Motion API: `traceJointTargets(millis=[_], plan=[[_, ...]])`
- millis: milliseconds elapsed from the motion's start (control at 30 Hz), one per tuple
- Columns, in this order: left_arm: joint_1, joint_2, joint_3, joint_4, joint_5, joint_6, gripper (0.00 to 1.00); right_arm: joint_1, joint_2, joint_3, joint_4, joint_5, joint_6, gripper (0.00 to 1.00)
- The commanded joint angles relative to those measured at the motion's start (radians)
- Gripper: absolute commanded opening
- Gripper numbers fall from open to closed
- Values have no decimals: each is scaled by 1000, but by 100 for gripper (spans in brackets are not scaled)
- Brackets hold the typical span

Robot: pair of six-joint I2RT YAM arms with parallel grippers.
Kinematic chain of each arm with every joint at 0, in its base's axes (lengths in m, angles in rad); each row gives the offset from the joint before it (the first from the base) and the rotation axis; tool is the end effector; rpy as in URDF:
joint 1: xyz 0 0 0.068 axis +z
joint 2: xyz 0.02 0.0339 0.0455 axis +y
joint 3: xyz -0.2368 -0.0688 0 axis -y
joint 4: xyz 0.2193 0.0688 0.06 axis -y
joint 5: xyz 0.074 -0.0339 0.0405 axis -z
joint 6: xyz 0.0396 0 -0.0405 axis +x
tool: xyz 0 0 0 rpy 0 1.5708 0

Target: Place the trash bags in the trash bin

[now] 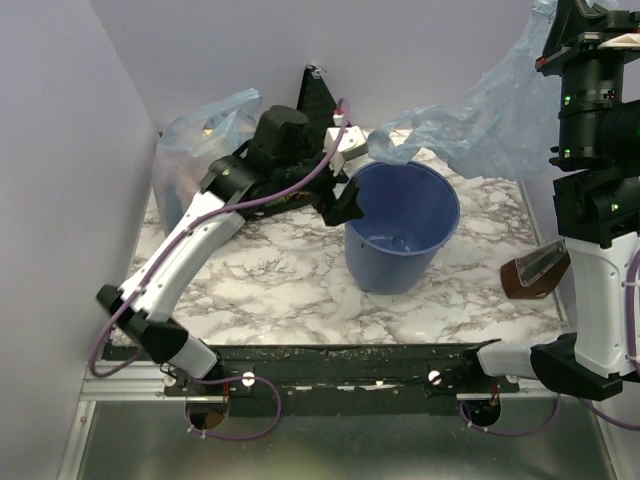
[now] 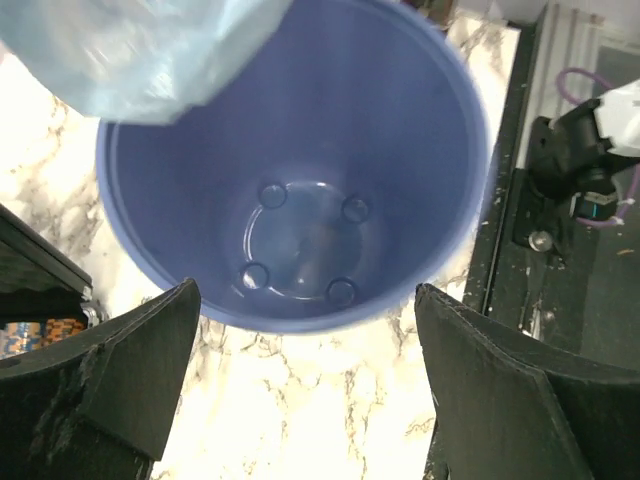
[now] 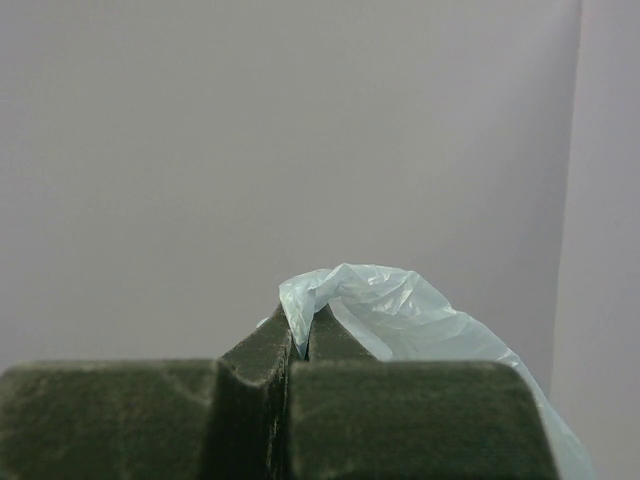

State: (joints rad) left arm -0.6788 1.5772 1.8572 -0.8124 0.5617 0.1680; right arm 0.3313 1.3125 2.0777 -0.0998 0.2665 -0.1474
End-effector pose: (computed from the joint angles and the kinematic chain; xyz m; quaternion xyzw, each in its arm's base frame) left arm 0.2267 -0.2100 0.4140 0.4681 0.7040 -0.3533 0.4005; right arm 0.1588 0.0436 0.6069 0.0133 0.4495 0.0240 0.8929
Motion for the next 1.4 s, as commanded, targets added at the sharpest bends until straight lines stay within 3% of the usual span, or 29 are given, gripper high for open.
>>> traceJointTargets(millis=[0, 133, 333, 467, 567, 733, 867, 1033, 1233, 1367], plan=[[21, -166, -95, 56, 61, 0, 97, -8, -18, 19, -8, -81, 20, 1], [27, -227, -112, 189, 59, -122, 99, -8, -9, 24, -29, -141, 58, 1], [28, -165, -93, 439, 156, -411, 99, -8, 28, 27, -44, -164, 112, 1], [41, -103, -44, 450, 67, -521, 98, -8, 53, 59, -47, -167, 123, 1], [82, -79, -41, 507, 118, -596, 94, -9, 60, 84, -52, -176, 114, 1], [99, -65, 5, 561, 303, -624, 95, -8, 60, 67, -51, -162, 88, 1], [123, -77, 33, 489, 417, -601, 97, -8, 54, 30, -41, -138, 77, 1], [179, -123, -70, 536, 368, -657, 99, -8, 47, -7, -24, -154, 92, 1], [174, -54, -21, 513, 400, -636, 92, -8, 54, -2, -35, -161, 114, 1], [173, -54, -50, 493, 348, -615, 91, -8, 57, -1, -34, -158, 121, 1]])
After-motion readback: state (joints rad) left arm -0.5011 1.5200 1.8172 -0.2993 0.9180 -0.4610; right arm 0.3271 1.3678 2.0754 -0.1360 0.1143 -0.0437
